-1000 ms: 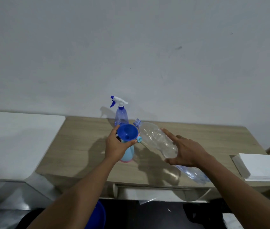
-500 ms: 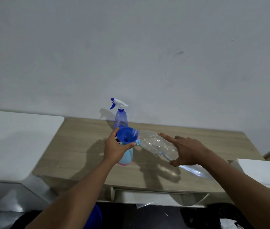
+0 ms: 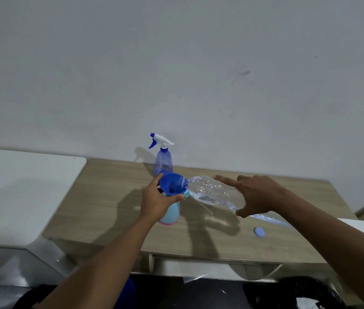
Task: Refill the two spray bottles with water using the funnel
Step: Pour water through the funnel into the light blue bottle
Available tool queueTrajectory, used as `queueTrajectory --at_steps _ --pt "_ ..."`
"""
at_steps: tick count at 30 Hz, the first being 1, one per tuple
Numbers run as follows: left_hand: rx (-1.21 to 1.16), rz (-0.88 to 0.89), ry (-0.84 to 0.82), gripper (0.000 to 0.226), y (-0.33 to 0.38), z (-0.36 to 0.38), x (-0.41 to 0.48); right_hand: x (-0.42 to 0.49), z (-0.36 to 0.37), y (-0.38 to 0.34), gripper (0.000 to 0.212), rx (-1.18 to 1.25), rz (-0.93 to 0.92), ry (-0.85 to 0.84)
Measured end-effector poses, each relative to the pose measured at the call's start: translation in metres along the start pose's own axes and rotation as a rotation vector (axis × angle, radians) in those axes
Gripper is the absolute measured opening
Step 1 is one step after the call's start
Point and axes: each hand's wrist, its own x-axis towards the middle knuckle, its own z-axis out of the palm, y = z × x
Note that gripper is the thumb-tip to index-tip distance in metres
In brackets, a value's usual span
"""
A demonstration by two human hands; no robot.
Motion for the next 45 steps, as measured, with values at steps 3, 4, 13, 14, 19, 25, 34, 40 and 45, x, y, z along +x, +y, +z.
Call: queueTrajectory --at_steps 3,4,13,14,19,25,34,40,45 --pt "0.000 0.006 -0.007 0.103 -0.002 -0.001 0.001 0.001 0.006 0.001 0.115 0.050 0.002 -0.023" --pt "0.005 0.009 -0.010 0.104 -0.003 -0.001 0.001 0.001 0.009 0.002 0.115 0.069 0.000 -0.028" --pt "0.014 0.044 -0.015 0.100 -0.008 -0.003 0.001 -0.005 0.041 -0.006 0.117 0.207 0.018 -0.036" --pt "0.012 0.044 -0.015 0.099 -0.009 -0.003 0.001 -0.005 0.046 -0.007 0.118 0.243 0.018 -0.029" --pt "0.012 0.037 -0.004 0.099 -0.012 -0.003 0.003 -0.006 0.068 -0.013 0.119 0.544 0.094 0.133" --pt "0.009 0.039 -0.006 0.096 -0.012 -0.001 0.004 -0.008 0.089 -0.022 0.119 0.968 0.305 0.465" --pt "-0.004 0.045 0.000 0.094 -0.012 -0.001 0.002 0.000 0.111 -0.042 0.116 1.096 0.454 0.635" --pt "-0.007 0.047 0.000 0.091 -0.010 -0.002 0.001 0.003 0.130 -0.045 0.113 1.106 0.495 0.627" --pt "-0.012 0.050 -0.003 0.091 -0.010 -0.003 -0.002 0.001 0.132 -0.048 0.108 1.168 0.531 0.621"
